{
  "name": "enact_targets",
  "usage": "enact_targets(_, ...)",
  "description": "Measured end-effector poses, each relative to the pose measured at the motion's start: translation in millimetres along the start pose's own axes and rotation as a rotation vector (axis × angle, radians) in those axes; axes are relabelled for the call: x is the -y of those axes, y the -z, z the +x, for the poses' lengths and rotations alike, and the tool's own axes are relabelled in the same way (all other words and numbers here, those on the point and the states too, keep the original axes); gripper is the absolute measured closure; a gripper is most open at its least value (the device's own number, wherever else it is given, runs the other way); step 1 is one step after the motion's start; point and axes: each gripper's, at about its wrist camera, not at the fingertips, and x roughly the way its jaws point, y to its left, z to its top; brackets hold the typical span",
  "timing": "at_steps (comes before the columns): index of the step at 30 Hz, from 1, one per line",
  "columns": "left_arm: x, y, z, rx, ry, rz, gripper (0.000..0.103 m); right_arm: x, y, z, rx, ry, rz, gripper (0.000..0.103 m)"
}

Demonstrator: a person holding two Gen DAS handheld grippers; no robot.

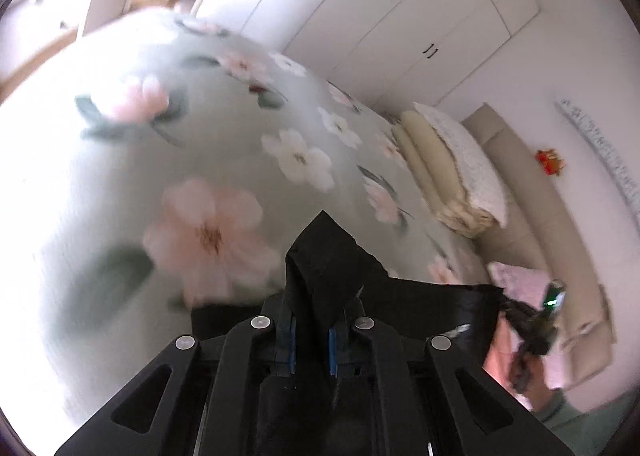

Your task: Fold large clothes

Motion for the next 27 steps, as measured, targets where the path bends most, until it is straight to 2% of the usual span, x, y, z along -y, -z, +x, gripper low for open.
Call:
enact_targets(2,-13,-9,29,-0.029,-0.058,-0.021,0.092,1,-18,20,-0.006,0.009,0.029,0.093)
enact_targets(3,-29,-8,53,-0.067,-0.104,-0.065,0.092,-2,-24,39,-0.024,0.012,0.039,0.093)
enact_targets(6,-68,19,120,-0.221,-0.253,-0.116,0.091,-29,-19,109,-0.168,-0.006,0.010,0.093)
enact_targets(8,-90,44,148,-0.273,-0.255,-0.177,0.090,-56,3,156,-0.273,-0.007,-0.057,0.093)
enact_targets(9,-93,49,150,-0.247,-0.250,-0.181,0.088,-67,15,171,-0.320,-0.013,-0.082,0.093)
enact_targets(10,-93,51,150,-0.227,-0.247,-0.181,0.088,-77,27,185,-0.362,-0.018,-0.104,0.093)
enact_targets(13,-97,47,149,-0.224,-0.225,-0.193,0.087,-93,37,187,-0.342,0.041,-0.165,0.092)
enact_targets(16,-99,40,146,-0.241,-0.194,-0.180,0.083,-82,35,191,-0.356,-0.009,-0.114,0.091)
enact_targets(18,-101,34,140,-0.260,-0.181,-0.200,0.071,-70,33,191,-0.364,-0.063,-0.062,0.088)
enact_targets(19,-107,28,132,-0.272,-0.172,-0.222,0.067,-63,33,190,-0.372,-0.094,-0.030,0.084)
enact_targets(20,-113,28,124,-0.282,-0.160,-0.231,0.055,-55,33,188,-0.384,-0.118,0.009,0.072)
enact_targets(21,-118,21,112,-0.301,-0.137,-0.231,0.047,-46,35,183,-0.394,-0.132,0.045,0.063)
enact_targets(22,-119,18,100,-0.308,-0.113,-0.220,0.046,-33,35,178,-0.400,-0.153,0.094,0.050)
enact_targets(23,-120,14,90,-0.310,-0.100,-0.214,0.046,-19,35,169,-0.387,-0.183,0.151,0.046)
enact_targets(24,-120,9,73,-0.304,-0.113,-0.202,0.045,-7,34,159,-0.370,-0.202,0.194,0.045)
enact_targets(27,-102,-5,27,-0.246,-0.246,-0.094,0.045,27,37,119,-0.318,-0.237,0.311,0.042)
